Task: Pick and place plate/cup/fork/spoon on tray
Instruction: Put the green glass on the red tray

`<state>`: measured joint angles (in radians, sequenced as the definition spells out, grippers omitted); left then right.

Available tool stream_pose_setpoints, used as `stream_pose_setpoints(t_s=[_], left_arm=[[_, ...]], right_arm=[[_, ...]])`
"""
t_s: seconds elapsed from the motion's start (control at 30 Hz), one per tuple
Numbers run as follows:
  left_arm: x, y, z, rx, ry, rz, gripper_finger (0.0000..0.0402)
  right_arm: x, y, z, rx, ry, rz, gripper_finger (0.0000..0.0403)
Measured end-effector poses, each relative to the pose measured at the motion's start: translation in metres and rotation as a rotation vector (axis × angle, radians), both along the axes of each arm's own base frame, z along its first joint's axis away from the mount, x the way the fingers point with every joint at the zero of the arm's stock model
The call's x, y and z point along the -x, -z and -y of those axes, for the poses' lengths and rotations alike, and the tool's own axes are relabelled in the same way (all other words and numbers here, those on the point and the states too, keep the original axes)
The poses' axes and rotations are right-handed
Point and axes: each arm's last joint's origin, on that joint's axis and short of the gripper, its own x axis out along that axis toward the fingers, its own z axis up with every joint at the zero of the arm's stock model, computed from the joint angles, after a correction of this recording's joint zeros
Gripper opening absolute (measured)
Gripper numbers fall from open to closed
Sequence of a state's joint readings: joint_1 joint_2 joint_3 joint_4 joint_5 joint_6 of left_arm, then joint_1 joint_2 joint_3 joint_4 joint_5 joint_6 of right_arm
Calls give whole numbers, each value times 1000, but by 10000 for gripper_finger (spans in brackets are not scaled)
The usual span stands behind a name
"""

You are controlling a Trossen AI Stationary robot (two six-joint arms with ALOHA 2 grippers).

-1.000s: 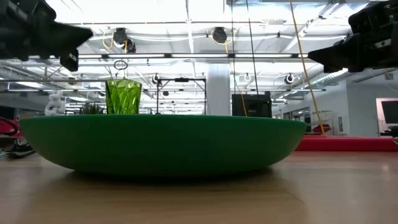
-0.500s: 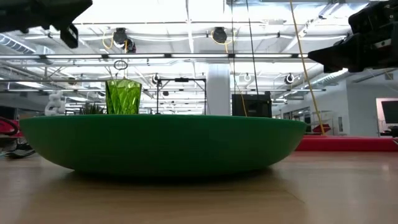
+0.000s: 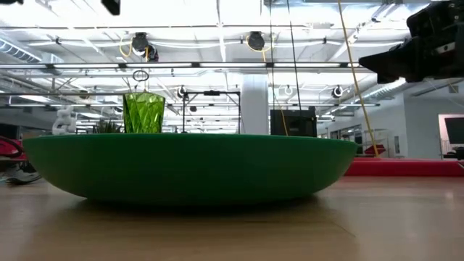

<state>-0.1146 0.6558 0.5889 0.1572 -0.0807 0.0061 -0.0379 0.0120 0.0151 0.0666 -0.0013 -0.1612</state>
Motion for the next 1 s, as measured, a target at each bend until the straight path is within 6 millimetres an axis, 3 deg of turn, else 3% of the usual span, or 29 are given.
stream_pose_setpoints(t_s=[0.27, 0.57, 0.7, 0.87, 1.0], left_arm=[[-17, -50, -3, -60, -53, -176, 26], [-26, -80, -11, -22, -138, -338, 26], [-31, -80, -13, -57, -188, -482, 26], [-41, -66, -14, -108, -220, -653, 28], [-50, -53, -16, -94, -237, -762, 54]], right_arm=[[0, -3, 0, -7, -1, 34, 0], [0, -3, 0, -234, -16, 42, 0], [0, -3, 0, -294, -20, 44, 0], [0, -3, 0, -392, -27, 48, 0], [0, -3, 0, -467, -32, 50, 0]])
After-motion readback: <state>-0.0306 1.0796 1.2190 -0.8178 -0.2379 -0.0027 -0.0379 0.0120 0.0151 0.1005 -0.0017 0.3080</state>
